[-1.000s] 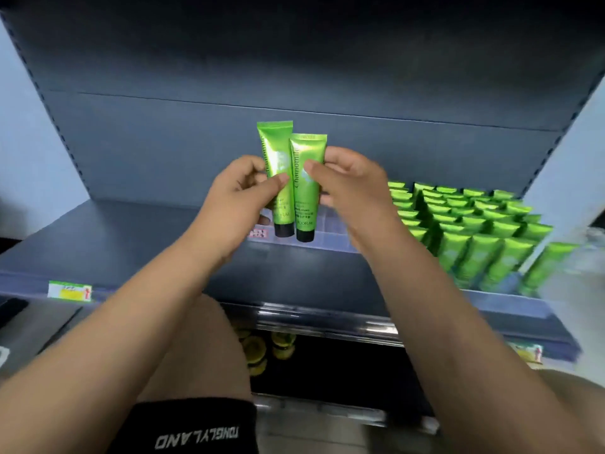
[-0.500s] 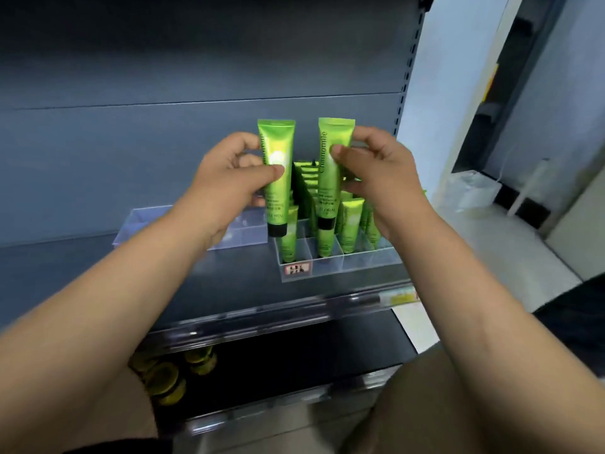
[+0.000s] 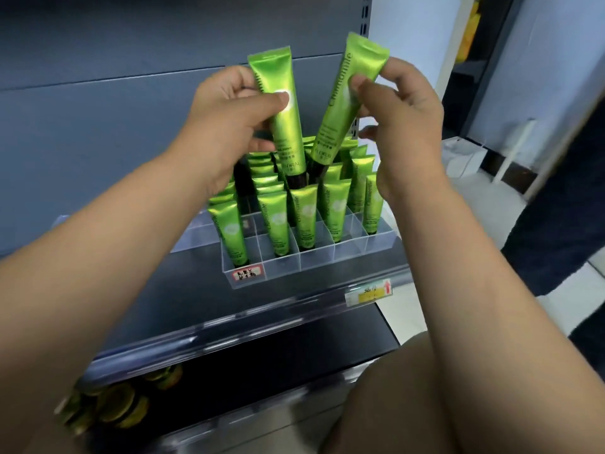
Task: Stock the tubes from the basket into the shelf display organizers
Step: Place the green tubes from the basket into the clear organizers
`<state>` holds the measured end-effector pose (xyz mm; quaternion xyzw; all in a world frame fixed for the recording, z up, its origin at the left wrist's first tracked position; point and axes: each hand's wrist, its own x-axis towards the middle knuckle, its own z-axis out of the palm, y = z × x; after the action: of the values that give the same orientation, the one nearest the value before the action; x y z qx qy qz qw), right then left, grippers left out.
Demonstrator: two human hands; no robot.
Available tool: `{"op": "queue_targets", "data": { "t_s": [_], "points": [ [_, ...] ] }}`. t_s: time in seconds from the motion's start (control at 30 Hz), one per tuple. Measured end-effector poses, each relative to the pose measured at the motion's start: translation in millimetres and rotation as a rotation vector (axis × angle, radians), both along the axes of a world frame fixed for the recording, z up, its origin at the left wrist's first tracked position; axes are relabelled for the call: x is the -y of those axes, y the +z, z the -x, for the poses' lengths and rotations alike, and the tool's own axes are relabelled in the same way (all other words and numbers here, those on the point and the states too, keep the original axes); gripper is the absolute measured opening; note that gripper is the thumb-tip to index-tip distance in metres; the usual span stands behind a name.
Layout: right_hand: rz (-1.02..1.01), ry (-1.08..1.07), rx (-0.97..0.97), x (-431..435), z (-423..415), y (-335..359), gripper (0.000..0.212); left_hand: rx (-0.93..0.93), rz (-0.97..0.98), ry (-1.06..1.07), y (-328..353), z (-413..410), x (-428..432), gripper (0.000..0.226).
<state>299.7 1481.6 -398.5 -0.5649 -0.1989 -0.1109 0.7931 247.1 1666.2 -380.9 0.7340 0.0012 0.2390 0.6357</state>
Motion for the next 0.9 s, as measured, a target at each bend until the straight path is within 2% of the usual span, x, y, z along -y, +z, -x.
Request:
{"op": "queue_targets", "data": {
  "t_s": [0.23, 0.47, 0.67, 0.9],
  "points": [
    [0.043, -0.033, 0.024, 17.7, -37.9, 3.5, 0.017, -0.003, -0.112, -0.004, 7.7, -36.9, 16.4, 0.031],
    [0.125, -0.040, 0.006, 28.2, -65.2, -7.0, 0.021, -0.036, -0.207, 0.039, -4.0, -58.9, 11.0, 0.024],
    [0.189, -0.034, -0.033, 29.3, -74.7, -19.8, 0.015, -0.062, -0.218, 0.053, -17.3, -67.9, 6.0, 0.023],
    [0.310, -0.046, -0.032, 21.0, -86.3, -32.1, 0.022, -0.103, -0.264, 0.061, -32.1, -71.0, -1.3, 0.022]
  ]
}}
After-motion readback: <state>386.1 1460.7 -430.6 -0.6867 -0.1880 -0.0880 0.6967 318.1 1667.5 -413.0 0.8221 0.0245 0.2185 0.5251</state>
